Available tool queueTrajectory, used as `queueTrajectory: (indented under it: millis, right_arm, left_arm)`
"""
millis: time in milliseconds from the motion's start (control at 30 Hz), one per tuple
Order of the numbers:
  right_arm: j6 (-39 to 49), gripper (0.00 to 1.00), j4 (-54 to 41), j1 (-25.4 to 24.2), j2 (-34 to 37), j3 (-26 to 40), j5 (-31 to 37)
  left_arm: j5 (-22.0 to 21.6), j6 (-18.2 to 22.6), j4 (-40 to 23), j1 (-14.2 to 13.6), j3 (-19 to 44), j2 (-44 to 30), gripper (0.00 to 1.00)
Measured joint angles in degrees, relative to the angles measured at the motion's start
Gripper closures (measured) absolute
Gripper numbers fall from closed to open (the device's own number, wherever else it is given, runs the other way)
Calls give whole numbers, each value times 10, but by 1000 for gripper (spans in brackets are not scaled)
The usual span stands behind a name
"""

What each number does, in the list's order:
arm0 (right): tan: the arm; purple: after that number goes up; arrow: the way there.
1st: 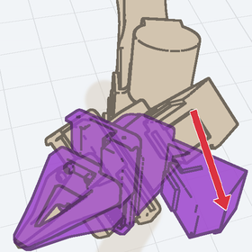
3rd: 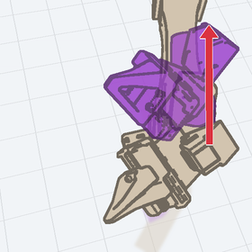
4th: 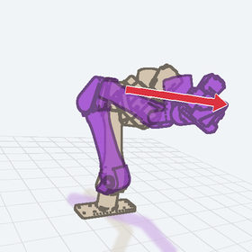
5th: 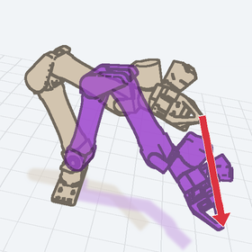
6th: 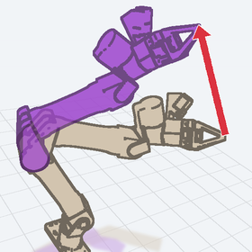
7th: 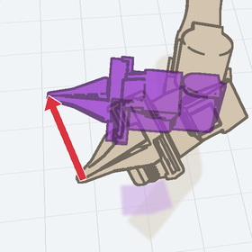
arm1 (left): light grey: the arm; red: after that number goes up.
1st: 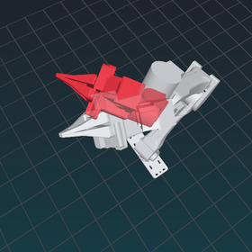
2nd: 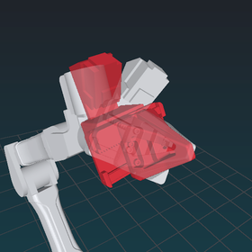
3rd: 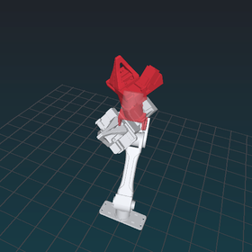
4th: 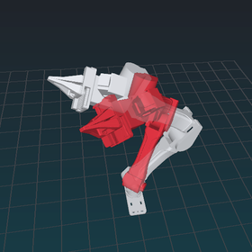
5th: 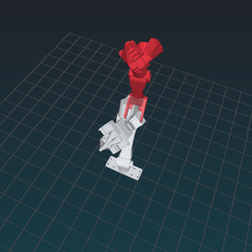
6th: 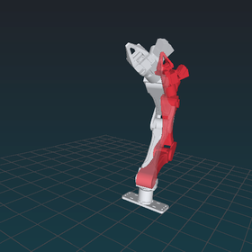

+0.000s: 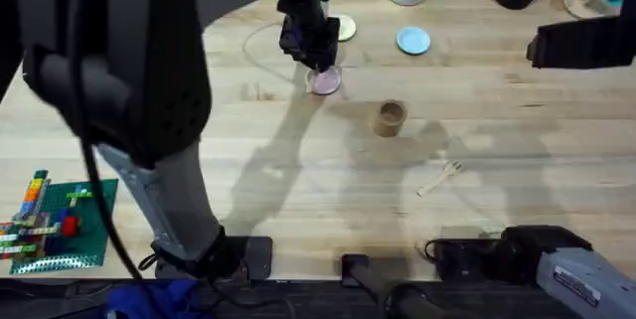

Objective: Pick up a utensil and set it on the pink plate, then put the other utensil in the container.

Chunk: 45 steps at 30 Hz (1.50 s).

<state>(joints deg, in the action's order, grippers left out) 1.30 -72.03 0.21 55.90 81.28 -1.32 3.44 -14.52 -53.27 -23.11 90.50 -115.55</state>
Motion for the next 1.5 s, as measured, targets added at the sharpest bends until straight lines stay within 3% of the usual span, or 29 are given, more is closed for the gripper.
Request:
queueTrajectory:
  millis: [267,567,733,900,933,1100,1267,1500]
  right_arm:
    - [0,3,0,0,0,0,0]
    - [0,3,0,0,0,0,0]
    - [0,3,0,0,0,0,0]
    - [0,3,0,0,0,0,0]
    - [0,3,0,0,0,0,0]
    - [0,3,0,0,0,0,0]
    - [0,3,0,0,0,0,0]
    - [0,3,0,0,0,0,0]
  left_arm:
    - [2,0,-3,0,21,-29,947]
    - [3,2,-13,0,21,-28,708]
    - [6,2,-18,0,22,-28,668]
    - [12,3,-65,0,54,-29,613]
    - [13,4,-107,0,98,-29,493]
    - [14,4,-168,0,159,-28,415]
    - [14,4,-197,-3,163,-13,390]
    - [11,4,-233,-23,163,68,324]
